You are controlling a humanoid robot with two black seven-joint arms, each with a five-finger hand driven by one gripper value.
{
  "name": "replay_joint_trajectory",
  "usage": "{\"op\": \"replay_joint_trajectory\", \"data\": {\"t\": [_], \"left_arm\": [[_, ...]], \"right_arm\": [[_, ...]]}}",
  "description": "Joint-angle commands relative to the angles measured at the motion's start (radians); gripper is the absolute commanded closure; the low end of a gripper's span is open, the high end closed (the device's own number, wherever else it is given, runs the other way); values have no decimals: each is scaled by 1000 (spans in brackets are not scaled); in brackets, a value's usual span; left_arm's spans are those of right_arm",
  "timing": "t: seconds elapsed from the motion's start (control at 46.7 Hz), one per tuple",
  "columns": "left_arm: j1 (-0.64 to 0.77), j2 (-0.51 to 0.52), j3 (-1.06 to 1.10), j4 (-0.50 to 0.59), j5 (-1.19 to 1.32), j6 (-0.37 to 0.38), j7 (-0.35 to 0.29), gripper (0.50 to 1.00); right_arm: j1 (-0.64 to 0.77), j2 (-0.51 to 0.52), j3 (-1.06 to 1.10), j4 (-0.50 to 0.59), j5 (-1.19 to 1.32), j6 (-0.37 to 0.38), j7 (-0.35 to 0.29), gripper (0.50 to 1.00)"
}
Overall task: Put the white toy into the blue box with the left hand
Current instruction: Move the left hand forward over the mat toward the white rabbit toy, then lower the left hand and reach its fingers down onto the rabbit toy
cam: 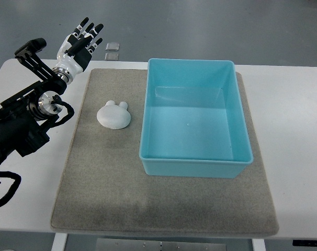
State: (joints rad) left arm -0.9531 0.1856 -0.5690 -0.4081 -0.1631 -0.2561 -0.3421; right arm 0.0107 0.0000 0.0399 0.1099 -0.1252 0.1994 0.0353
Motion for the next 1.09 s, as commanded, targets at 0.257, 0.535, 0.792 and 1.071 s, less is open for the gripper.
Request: {"op": "replay_joint_trajectory", "data": {"t": [0.257, 0.535, 0.792, 1.071], "left_arm": [[-4, 14, 15, -6, 131, 1, 5, 508], [-3, 26, 15, -9, 356, 0, 5, 508], [-9, 113, 18, -121, 478, -6, 6, 508], [-38, 259, 144, -308, 548, -19, 6, 508]], "right_arm": [[0, 0, 0, -1, 1, 0, 1, 564], [0, 0, 0, -1, 1, 0, 0, 564], [0, 0, 0, 1, -1, 0, 0, 564], [0, 0, 0, 1, -1, 0, 0, 564]]}}
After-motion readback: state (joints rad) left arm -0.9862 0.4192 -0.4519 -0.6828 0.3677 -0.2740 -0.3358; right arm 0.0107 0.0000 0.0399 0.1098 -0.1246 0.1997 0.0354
